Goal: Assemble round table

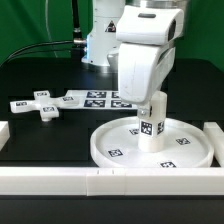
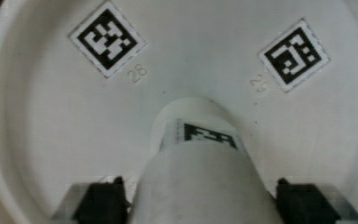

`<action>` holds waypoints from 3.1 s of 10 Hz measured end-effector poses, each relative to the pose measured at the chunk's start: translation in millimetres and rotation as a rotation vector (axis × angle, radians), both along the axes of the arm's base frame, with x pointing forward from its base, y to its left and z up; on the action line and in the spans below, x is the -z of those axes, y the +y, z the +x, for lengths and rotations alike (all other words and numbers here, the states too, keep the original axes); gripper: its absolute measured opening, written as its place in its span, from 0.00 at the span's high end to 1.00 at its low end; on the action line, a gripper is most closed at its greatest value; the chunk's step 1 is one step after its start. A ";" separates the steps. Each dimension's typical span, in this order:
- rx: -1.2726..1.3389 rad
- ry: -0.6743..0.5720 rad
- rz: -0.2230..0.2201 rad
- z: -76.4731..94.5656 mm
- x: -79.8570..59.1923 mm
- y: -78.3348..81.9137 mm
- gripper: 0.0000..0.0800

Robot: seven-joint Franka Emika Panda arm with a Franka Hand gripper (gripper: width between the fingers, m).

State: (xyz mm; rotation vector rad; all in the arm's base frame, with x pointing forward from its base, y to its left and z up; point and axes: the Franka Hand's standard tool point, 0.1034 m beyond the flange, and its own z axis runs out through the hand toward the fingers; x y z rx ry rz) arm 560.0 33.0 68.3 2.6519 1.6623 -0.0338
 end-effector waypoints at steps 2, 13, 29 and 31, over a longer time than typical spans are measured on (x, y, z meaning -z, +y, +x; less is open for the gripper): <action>0.165 -0.003 -0.002 -0.1 0.0 0.7 0.49; 0.998 0.008 0.037 -0.3 -0.3 3.6 0.49; 2.159 0.126 0.082 -2.2 0.7 12.4 0.49; 2.002 0.109 0.082 0.8 -1.3 13.3 0.22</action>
Offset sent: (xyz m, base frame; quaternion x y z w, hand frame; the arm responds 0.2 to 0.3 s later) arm 0.0000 0.0000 0.0000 0.0000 0.0000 0.1938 0.9810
